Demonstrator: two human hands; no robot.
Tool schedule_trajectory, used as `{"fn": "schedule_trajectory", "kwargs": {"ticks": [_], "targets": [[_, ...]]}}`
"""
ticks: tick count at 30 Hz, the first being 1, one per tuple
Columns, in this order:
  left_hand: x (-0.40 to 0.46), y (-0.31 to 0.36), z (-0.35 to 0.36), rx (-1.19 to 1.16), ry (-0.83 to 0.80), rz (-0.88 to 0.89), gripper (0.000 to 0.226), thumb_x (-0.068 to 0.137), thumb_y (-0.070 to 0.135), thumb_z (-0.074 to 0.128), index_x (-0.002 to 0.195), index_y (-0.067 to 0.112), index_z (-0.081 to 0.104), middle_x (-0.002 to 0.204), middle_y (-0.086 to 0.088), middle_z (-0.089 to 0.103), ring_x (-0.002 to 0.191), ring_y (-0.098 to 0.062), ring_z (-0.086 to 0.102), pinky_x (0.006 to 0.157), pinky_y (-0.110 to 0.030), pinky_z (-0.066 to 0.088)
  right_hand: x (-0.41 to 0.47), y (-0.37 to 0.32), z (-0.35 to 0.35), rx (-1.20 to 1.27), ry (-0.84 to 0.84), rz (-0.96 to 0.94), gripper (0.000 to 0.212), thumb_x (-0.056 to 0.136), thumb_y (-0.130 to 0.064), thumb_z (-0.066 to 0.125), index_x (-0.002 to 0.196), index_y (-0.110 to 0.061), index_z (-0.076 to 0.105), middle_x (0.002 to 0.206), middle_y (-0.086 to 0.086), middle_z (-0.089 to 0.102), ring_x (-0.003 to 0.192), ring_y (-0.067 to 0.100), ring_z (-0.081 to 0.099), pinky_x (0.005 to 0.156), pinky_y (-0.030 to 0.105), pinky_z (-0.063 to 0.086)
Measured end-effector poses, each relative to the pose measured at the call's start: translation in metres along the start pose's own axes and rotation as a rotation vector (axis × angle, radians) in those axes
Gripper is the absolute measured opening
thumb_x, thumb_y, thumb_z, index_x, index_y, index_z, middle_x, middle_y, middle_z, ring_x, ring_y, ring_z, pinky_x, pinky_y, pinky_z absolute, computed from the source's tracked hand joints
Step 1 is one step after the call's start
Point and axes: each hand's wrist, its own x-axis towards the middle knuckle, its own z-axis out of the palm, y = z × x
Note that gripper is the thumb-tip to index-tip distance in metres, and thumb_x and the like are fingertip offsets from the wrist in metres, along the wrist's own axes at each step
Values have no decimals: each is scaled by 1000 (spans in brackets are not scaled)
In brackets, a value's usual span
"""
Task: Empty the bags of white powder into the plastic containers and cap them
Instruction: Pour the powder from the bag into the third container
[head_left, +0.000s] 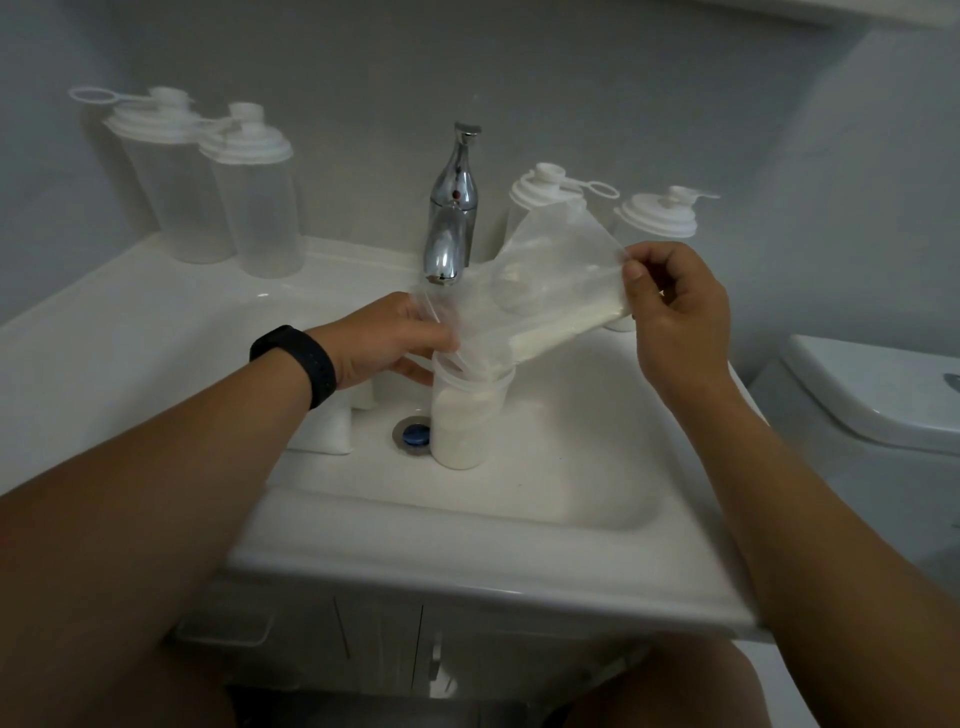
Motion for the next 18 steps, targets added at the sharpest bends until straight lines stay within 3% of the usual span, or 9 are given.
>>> {"fn": "schedule_trajectory", "kwargs": {"ticks": [2,5,7,12,15,18], "targets": [[1,-2,-1,9,2,3,19,90,11,69,109,11,72,98,0,78,93,-12,74,76,-29,59,-1,-1,0,2,7,-22,10,98,-19,59,102,-25,67,95,-7,67,85,10,61,79,22,48],[1,-2,-1,12,15,16,48,76,22,69,119,2,70,110,-8,77,99,-15,74,79,-28,59,-1,0,1,2,3,-38,10,99,-20,59,103,-25,67,97,-4,68,88,14,63,81,26,50],[2,-2,-2,20,22,26,54,73,23,69,122,1,68,113,-8,76,102,-15,73,82,-29,58,-1,0,1,-4,4,-45,10,99,-20,59,103,-25,67,98,-3,68,90,17,64,81,27,51],[2,-5,-2,16,12,16,46,77,20,70,121,4,69,111,-7,76,100,-14,73,78,-28,59,-2,-2,2,2,18,-22,10,99,-21,61,104,-22,69,100,-1,70,91,16,66,82,27,53],[1,-4,-2,25,8,3,30,88,11,69,118,4,70,105,-4,77,94,-11,74,74,-26,58,0,1,3,-16,-8,53,10,99,-23,62,104,-22,70,95,-4,70,84,17,64,73,28,54],[0,-3,-1,35,4,-1,32,81,16,69,110,4,72,98,-1,78,90,-9,74,72,-24,58,4,9,1,-108,-71,106,5,98,-24,65,97,-26,70,85,-15,66,75,5,60,71,21,50]]}}
